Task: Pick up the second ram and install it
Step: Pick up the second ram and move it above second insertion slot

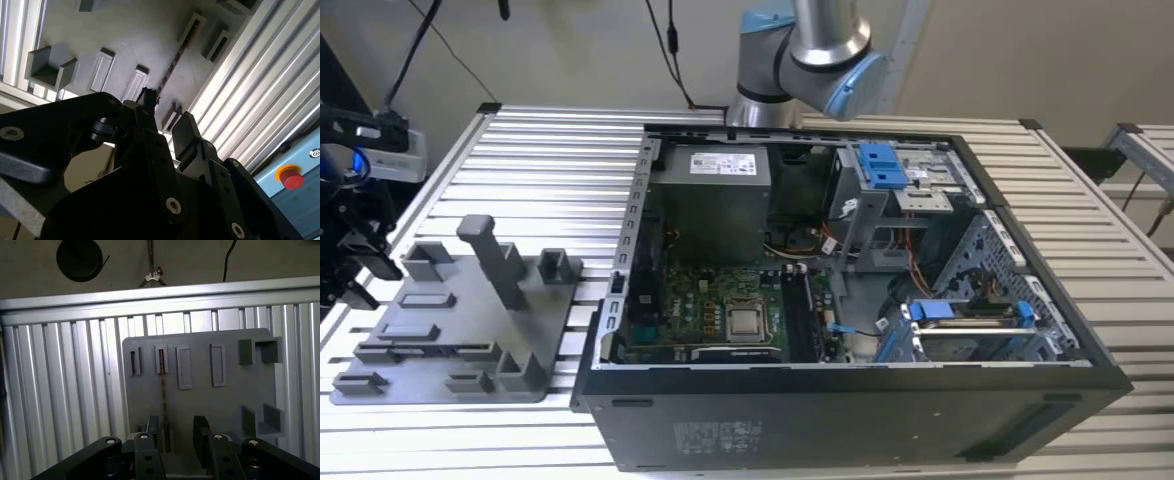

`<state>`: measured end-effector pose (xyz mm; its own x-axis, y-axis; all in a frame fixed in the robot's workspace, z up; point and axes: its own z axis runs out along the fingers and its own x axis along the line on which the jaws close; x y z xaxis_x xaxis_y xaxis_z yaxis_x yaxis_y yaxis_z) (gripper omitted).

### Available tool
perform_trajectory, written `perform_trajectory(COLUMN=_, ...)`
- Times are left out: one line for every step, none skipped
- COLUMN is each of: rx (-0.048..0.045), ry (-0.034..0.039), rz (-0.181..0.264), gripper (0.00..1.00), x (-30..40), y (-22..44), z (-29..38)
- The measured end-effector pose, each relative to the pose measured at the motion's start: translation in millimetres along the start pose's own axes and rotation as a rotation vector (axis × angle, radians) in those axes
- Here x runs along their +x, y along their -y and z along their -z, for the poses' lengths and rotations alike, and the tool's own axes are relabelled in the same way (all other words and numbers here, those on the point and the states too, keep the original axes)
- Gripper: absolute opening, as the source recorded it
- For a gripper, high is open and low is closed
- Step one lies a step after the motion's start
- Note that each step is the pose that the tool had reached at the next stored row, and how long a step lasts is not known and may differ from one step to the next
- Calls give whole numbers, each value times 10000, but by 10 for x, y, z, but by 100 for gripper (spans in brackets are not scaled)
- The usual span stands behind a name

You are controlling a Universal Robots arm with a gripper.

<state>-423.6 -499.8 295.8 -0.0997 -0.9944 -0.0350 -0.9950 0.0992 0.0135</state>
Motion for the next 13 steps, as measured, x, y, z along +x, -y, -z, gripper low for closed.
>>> perform_trajectory(rx=0, ry=1, rz=0, gripper=42, x=0, y=0, z=0)
perform_trajectory(rx=0, ry=2, rz=0, gripper=42, x=0, y=0, z=0)
perform_trajectory(rx=-1, ry=1, rz=0, gripper=42, x=0, y=0, z=-1)
perform_trajectory(rx=-3, ry=0, rz=0, gripper=42, x=0, y=0, z=-2)
perform_trajectory(rx=0, ry=2, rz=1, gripper=42, x=-1, y=1, z=-6)
perform_trajectory(rx=0, ry=3, rz=2, gripper=42, x=-1, y=1, z=-10)
perform_trajectory(rx=1, ry=4, rz=2, gripper=42, x=-1, y=1, z=-14)
perform_trajectory(rx=1, ry=3, rz=1, gripper=42, x=-2, y=1, z=-18)
perform_trajectory(rx=1, ry=3, rz=0, gripper=42, x=-2, y=0, z=-22)
perform_trajectory(rx=1, ry=3, rz=0, gripper=42, x=-2, y=0, z=-28)
perform_trajectory(rx=1, ry=3, rz=0, gripper=42, x=-2, y=0, z=-35)
perform_trajectory(rx=0, ry=3, rz=0, gripper=42, x=-2, y=0, z=-44)
perform_trajectory(rx=0, ry=3, rz=0, gripper=42, x=-1, y=0, z=-56)
